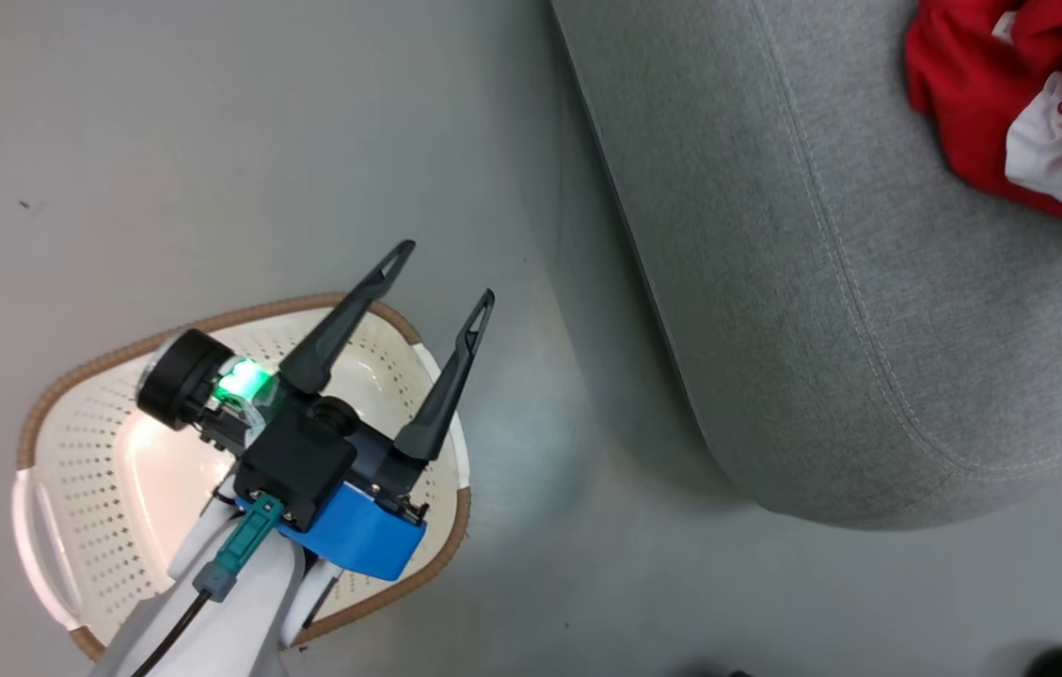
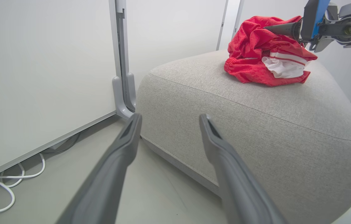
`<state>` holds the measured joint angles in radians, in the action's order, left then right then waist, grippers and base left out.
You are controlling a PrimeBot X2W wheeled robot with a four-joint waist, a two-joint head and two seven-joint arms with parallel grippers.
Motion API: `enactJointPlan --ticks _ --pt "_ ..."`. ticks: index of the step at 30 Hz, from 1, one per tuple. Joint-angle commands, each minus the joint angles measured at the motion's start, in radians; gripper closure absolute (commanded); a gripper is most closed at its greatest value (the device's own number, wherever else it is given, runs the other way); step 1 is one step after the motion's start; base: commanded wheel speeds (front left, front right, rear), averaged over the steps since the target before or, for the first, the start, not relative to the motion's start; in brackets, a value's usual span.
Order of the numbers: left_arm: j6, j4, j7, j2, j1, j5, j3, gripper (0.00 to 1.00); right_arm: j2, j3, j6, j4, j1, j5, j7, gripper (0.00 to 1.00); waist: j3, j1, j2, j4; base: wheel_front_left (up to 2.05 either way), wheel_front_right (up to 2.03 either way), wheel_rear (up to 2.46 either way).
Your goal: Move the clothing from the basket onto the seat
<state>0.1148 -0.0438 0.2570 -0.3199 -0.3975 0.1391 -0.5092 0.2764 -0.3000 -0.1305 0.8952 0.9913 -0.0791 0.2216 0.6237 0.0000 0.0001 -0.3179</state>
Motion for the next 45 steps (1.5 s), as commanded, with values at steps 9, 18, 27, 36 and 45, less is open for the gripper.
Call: enactJointPlan --ticks 9,18,27,36,45 --pt "-0.002 -0.074 0.009 0.077 0.064 0.06 0.012 0.0 0.036 0.043 -0.001 -0.008 -0.119 -0.007 -0.002 0.0 -0.182 0.0 -0.0001 0.066 0.0 0.0 0.0" --pt "0.006 -0.129 0.01 0.145 0.153 0.094 0.068 0.0 0.045 0.056 -0.001 -0.118 -0.31 -0.04 -0.008 0.0 -0.331 0.0 -0.0001 0.131 0.0 0.0 0.0" --pt "0.01 -0.165 0.009 0.19 0.263 0.105 0.18 0.0 -0.024 0.076 -0.001 -0.349 -0.543 -0.027 -0.055 0.0 -0.454 0.0 -0.0001 0.193 0.0 0.0 0.0" --pt "0.014 -0.194 0.01 0.221 0.327 0.105 0.272 0.0 -0.124 0.079 -0.001 -0.632 -0.773 -0.002 -0.13 0.0 -0.532 0.0 -0.0001 0.278 0.0 0.0 0.0" --pt "0.017 -0.233 0.01 0.231 0.341 0.111 0.336 0.0 -0.2 0.099 -0.001 -0.818 -0.938 0.012 -0.185 0.0 -0.572 0.0 -0.0001 0.35 0.0 0.0 0.0"
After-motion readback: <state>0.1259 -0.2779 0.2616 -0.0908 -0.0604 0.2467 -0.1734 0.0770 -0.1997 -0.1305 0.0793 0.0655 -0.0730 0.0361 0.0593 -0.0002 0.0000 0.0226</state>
